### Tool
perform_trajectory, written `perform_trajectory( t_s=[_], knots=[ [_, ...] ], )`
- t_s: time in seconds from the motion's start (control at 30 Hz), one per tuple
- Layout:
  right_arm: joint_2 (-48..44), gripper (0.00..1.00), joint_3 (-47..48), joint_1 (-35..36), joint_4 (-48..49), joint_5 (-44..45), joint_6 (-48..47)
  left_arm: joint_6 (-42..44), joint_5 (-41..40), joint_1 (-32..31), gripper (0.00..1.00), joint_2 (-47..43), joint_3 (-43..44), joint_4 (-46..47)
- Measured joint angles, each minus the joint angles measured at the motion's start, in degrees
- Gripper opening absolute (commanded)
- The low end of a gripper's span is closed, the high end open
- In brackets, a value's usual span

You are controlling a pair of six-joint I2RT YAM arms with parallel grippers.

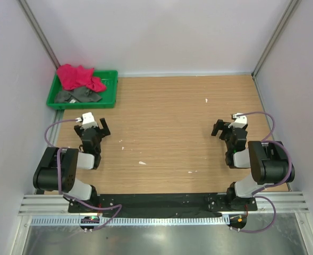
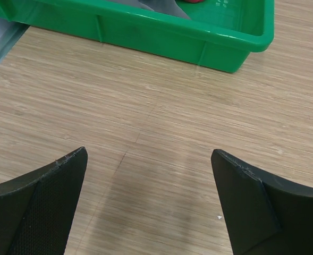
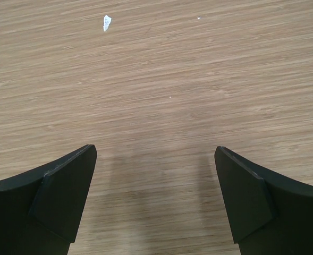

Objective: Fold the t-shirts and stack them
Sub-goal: Grab the tshirt from the pile

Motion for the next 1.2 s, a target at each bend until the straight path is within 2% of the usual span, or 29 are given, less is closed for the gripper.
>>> perform_trajectory(
  t_s=[0.13,0.23,0.3,0.43,0.53,0.63,0.73,0.87,1.03,1.2],
  knots=[
    [0.0,1.00,0.0,0.0,0.0,0.0,-0.3,-0.1,-1.2,0.1,1.00,-1.6,1.3,-3.6],
    [0.0,1.00,0.0,0.0,0.0,0.0,-0.6,-2.8,-8.3,0.1,1.00,-4.2,9.1,-16.8],
    [-0.6,1.00,0.2,0.2,-0.9,0.6,-0.7,-6.8,-14.8,0.8,1.00,-4.5,17.6,-26.7],
    [-7.0,1.00,5.2,1.4,-13.7,5.9,-0.5,-11.1,-17.7,6.1,1.00,-3.9,31.8,-37.9],
    [-11.4,1.00,13.9,1.8,-25.2,9.1,1.1,-12.8,-17.7,10.2,1.00,-0.7,41.2,-44.0],
    [-13.9,1.00,21.9,2.5,-34.5,9.8,2.6,-12.2,-15.4,12.5,1.00,7.0,55.3,-54.3],
    [-16.7,0.96,24.5,3.9,-40.1,8.9,3.4,-9.8,-10.8,13.7,0.84,16.4,70.0,-62.4],
    [-19.5,0.89,24.4,5.5,-47.5,6.4,3.8,-8.7,-0.6,15.5,0.73,25.7,81.8,-68.5],
    [-21.5,0.83,22.3,6.6,-51.5,3.1,5.2,-12.4,10.1,18.8,0.79,34.6,90.5,-72.7],
    [-21.7,0.77,22.0,8.3,-54.1,0.1,7.2,-14.1,13.8,20.0,0.79,43.7,100.1,-73.8]
  ],
)
